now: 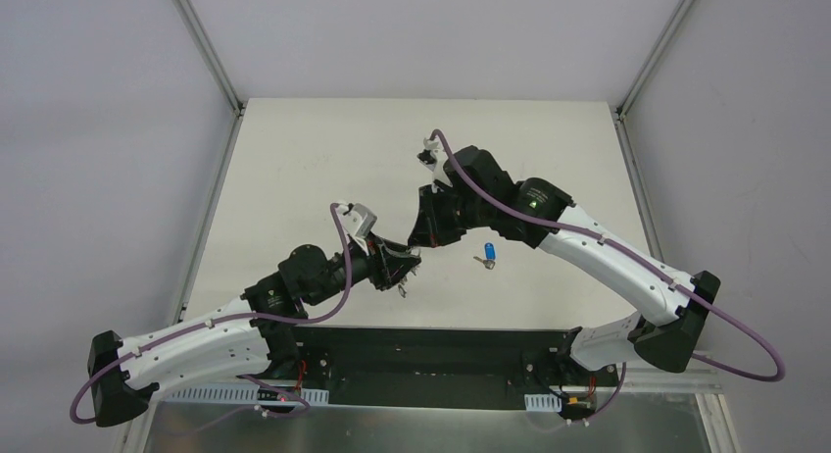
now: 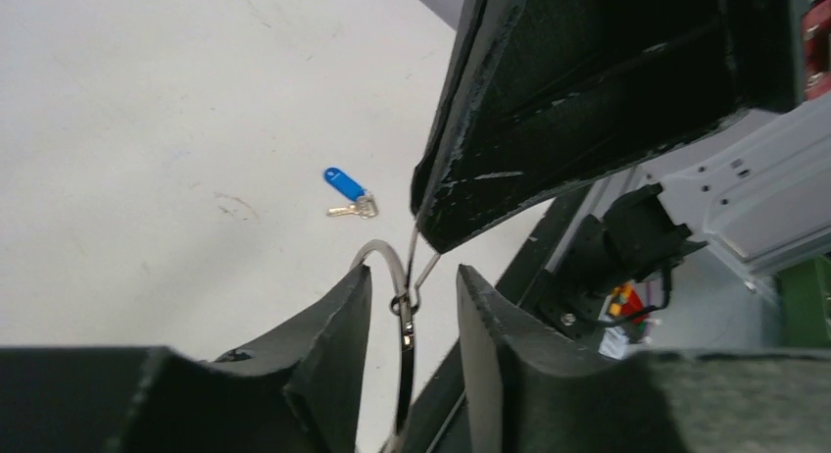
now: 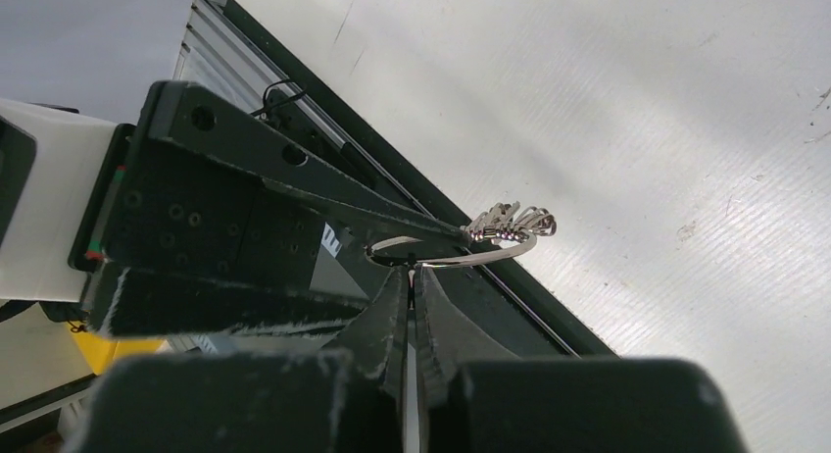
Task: Put the keys on the keyring
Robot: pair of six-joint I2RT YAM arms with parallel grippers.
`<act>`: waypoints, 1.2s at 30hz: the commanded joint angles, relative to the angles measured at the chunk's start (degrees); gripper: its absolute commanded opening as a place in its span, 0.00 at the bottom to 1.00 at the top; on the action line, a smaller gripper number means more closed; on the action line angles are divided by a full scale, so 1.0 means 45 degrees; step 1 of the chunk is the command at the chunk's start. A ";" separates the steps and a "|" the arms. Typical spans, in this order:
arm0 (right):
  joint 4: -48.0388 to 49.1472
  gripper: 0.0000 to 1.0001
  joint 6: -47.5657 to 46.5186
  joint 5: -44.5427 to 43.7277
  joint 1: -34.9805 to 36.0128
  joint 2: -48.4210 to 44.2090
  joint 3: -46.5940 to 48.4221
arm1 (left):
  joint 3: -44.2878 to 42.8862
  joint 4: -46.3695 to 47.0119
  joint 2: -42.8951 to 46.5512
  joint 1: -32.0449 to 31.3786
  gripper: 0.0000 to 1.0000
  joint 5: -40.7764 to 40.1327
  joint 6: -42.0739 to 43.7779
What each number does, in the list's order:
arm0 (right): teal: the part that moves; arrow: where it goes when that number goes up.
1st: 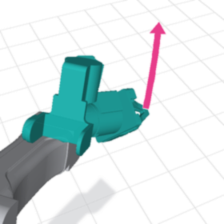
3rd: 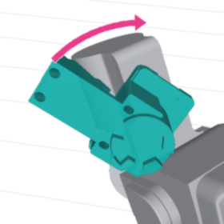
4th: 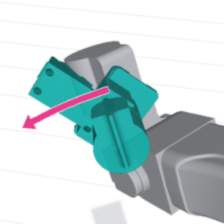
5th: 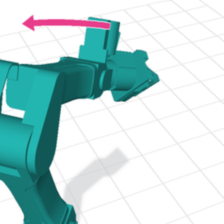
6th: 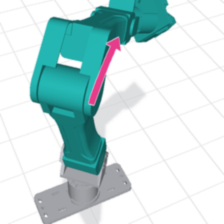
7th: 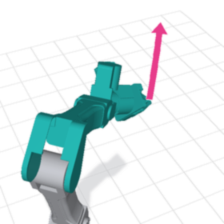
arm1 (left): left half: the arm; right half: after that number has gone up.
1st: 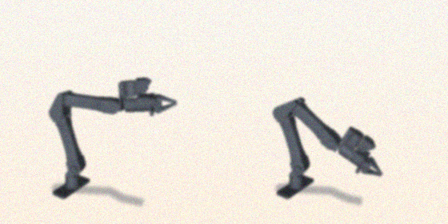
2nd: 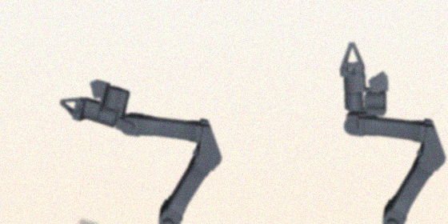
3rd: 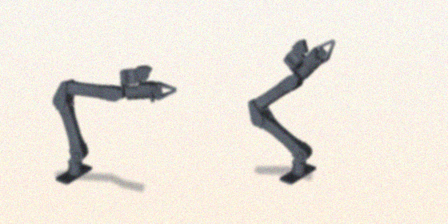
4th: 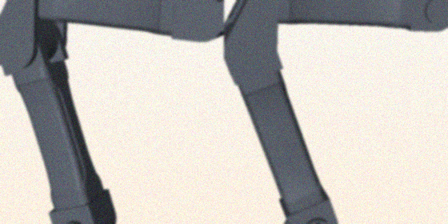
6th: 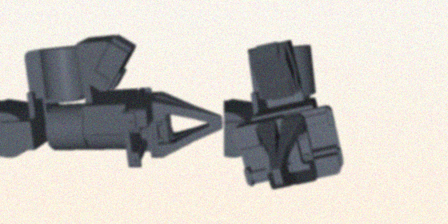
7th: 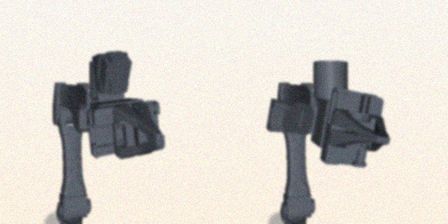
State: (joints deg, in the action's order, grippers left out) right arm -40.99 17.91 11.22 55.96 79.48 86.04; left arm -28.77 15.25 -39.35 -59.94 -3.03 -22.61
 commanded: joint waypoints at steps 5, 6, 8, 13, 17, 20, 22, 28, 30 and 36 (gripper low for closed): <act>0.0239 0.00 0.0346 0.0353 -0.0024 -0.0423 0.0270 | 0.0221 0.1595 0.0814 -0.0014 0.67 0.1428 0.1831; 0.0203 0.00 0.0398 0.0385 -0.0031 -0.0449 0.0315 | 0.0254 0.1605 0.0891 -0.0002 0.71 0.1573 0.2143; 0.0084 0.00 0.0465 0.0402 -0.0011 -0.0435 0.0440 | 0.0300 0.1541 0.0983 0.0000 0.75 0.2144 0.3041; -0.0475 0.00 0.0471 0.0351 -0.0008 -0.0324 0.0952 | 0.0527 0.1398 0.1127 -0.0003 0.99 0.2021 0.4097; -0.0821 0.00 0.0372 0.0339 -0.0010 -0.0346 0.1214 | 0.1207 0.2211 0.1172 -0.0003 0.99 0.1283 0.4343; -0.0950 0.00 0.0274 0.0298 -0.0023 -0.0430 0.1215 | 0.0957 0.1476 0.1189 -0.0010 0.99 0.1229 0.4877; -0.0949 0.00 0.0211 0.0349 -0.0029 -0.0447 0.1212 | 0.0191 0.0423 0.0489 0.0000 0.99 0.0369 0.4880; -0.1007 0.00 0.0021 0.0324 -0.0043 -0.0278 0.1205 | -0.0528 -0.0050 -0.0490 0.0000 0.99 0.0620 0.4867; -0.0989 0.00 -0.0027 0.0220 -0.0069 -0.0287 0.1152 | -0.0333 0.0321 -0.0236 -0.0002 0.99 0.0653 0.4907; -0.0930 0.00 -0.0045 0.0168 -0.0206 -0.0029 0.1144 | -0.0186 0.0359 -0.0028 -0.0004 0.86 0.1018 0.5266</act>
State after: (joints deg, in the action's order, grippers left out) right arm -45.76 18.39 12.01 55.55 79.46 88.84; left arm -28.99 15.14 -39.90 -59.94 -0.21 -1.37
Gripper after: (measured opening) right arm 0.012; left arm 0.927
